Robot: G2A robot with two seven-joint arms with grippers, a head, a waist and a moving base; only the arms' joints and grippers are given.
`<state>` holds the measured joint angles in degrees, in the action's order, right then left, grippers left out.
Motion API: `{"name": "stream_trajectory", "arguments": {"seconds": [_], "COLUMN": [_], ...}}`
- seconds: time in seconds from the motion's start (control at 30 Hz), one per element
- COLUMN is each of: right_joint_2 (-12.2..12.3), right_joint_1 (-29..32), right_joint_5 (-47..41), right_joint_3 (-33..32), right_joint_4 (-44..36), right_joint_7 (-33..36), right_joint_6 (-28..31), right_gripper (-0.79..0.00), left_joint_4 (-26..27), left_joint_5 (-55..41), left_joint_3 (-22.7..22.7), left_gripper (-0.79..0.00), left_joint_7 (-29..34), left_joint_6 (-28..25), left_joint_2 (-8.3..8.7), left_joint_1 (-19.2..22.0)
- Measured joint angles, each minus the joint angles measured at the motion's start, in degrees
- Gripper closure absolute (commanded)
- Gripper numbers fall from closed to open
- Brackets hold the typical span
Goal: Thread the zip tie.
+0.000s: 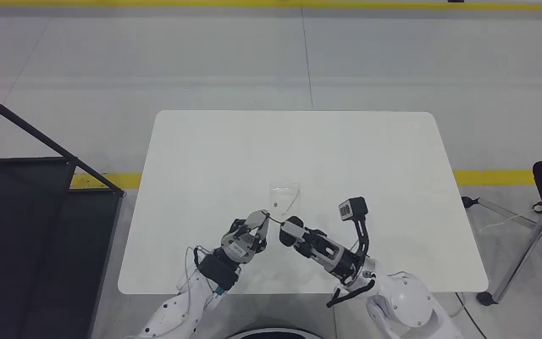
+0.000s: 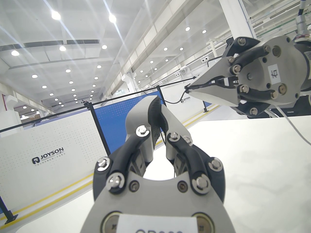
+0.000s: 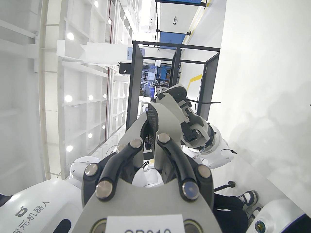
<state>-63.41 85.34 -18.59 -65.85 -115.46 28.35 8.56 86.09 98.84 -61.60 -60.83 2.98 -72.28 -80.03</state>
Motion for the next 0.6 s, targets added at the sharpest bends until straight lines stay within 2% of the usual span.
{"name": "stream_trajectory", "arguments": {"seconds": [0.6], "right_joint_2": [-0.40], "right_joint_1": [-0.28], "right_joint_5": [1.33], "right_joint_3": [0.48], "right_joint_4": [0.27], "right_joint_7": [0.05], "right_joint_6": [-1.15], "right_gripper": [0.000], "left_joint_4": [0.37], "left_joint_5": [-0.06], "left_joint_3": [-0.02], "left_gripper": [0.000], "left_joint_7": [0.16], "left_joint_6": [-1.23], "left_joint_2": [-0.11], "left_joint_1": [-0.27]}}
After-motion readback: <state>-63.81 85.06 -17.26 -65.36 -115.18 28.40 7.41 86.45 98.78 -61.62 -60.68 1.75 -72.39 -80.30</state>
